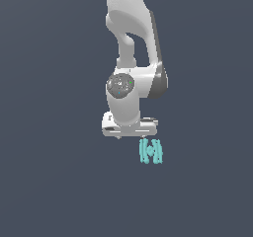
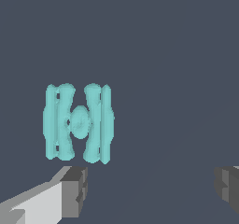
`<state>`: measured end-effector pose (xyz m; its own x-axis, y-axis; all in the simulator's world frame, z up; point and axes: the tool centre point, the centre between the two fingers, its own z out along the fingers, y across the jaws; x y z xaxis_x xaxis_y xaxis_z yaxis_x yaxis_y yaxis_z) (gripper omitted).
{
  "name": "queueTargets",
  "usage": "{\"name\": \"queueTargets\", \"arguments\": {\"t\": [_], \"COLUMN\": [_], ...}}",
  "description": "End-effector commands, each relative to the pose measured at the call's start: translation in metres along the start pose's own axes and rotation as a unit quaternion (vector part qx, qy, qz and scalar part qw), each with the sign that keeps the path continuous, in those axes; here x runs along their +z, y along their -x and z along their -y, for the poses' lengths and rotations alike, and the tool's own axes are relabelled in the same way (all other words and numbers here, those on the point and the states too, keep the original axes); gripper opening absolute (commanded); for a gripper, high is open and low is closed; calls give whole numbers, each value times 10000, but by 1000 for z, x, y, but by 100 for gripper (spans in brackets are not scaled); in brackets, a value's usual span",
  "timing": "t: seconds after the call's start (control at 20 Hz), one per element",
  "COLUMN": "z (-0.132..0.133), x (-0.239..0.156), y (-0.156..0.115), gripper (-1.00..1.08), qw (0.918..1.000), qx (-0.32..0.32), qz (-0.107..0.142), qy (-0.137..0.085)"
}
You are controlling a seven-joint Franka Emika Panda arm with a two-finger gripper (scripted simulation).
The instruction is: Pick up the object and move it to a goal position.
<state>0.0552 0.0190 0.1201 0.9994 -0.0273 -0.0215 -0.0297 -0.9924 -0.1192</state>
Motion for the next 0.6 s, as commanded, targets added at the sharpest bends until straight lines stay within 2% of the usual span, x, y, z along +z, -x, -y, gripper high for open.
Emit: {"name": "queueTargets", "arguments": {"t": [0.0,0.55], "z": [6,26], "x": [12,57], "y": [-11,-48], "gripper": [108,108], "qw": [9998,9938], "qx": [66,353], "qz": [43,179], "qy": [-197,-1042]}}
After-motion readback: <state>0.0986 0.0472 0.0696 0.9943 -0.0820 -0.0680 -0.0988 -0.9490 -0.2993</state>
